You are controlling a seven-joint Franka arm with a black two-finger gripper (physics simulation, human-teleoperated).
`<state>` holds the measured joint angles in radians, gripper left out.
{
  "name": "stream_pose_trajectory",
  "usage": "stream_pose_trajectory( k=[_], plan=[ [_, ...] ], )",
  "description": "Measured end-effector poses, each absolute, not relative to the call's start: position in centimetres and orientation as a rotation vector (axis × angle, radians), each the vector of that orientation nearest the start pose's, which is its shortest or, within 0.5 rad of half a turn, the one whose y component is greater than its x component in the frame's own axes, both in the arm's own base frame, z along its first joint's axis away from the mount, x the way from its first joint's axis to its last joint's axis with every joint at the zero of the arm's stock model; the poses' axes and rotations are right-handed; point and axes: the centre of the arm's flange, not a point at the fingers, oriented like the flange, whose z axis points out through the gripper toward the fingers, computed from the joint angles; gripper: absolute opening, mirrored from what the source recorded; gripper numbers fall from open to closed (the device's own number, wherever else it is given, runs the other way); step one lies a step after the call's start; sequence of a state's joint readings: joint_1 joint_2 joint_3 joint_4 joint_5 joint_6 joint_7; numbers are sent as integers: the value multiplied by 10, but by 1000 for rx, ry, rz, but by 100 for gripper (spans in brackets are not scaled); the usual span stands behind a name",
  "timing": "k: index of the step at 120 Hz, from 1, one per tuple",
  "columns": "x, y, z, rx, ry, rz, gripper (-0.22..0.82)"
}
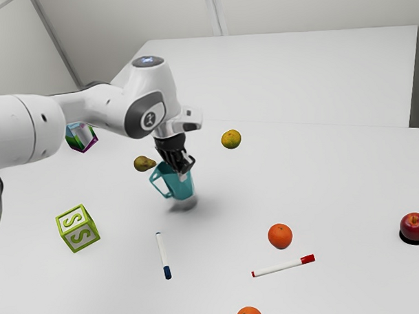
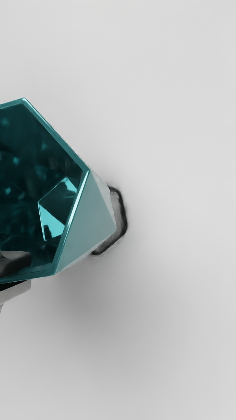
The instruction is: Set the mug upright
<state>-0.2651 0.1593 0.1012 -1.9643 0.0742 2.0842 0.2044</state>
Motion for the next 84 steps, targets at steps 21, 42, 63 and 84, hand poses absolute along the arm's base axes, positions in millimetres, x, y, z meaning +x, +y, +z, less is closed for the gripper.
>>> stream_pose_trajectory(
  k=[21, 42, 63, 84],
  plan=[
    [587, -96, 383, -2976, 623, -4, -18],
    [591, -97, 377, -2980, 609, -34, -18],
    [594, -98, 367, -2989, 593, -30, -18],
    [596, -99, 361, -3004, 573, -25, -17]
  ],
)
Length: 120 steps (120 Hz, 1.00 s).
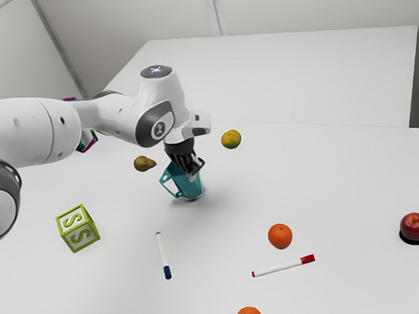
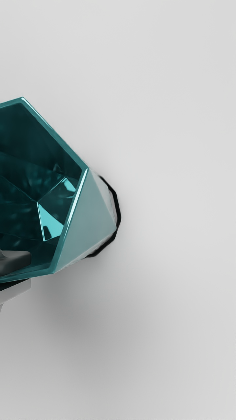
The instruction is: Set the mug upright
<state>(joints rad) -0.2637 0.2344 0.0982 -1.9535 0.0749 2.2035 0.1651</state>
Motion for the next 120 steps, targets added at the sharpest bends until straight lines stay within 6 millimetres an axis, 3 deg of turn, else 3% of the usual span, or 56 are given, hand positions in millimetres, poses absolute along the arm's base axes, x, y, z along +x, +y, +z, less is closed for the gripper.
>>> stream_pose_trajectory(
  k=[12, 28, 44, 65, 91, 120],
  plan=[
    [596, -100, 361, -3012, 568, -26, -9],
    [597, -101, 363, -3018, 567, -40, 17],
    [595, -104, 381, -3021, 575, -87, 37],
    [591, -113, 406, -3021, 599, -144, 50],
    [624, -122, 479, -3019, 591, -241, 57],
    [616, -66, 554, -3098, 430, -192, 59]
  ],
)
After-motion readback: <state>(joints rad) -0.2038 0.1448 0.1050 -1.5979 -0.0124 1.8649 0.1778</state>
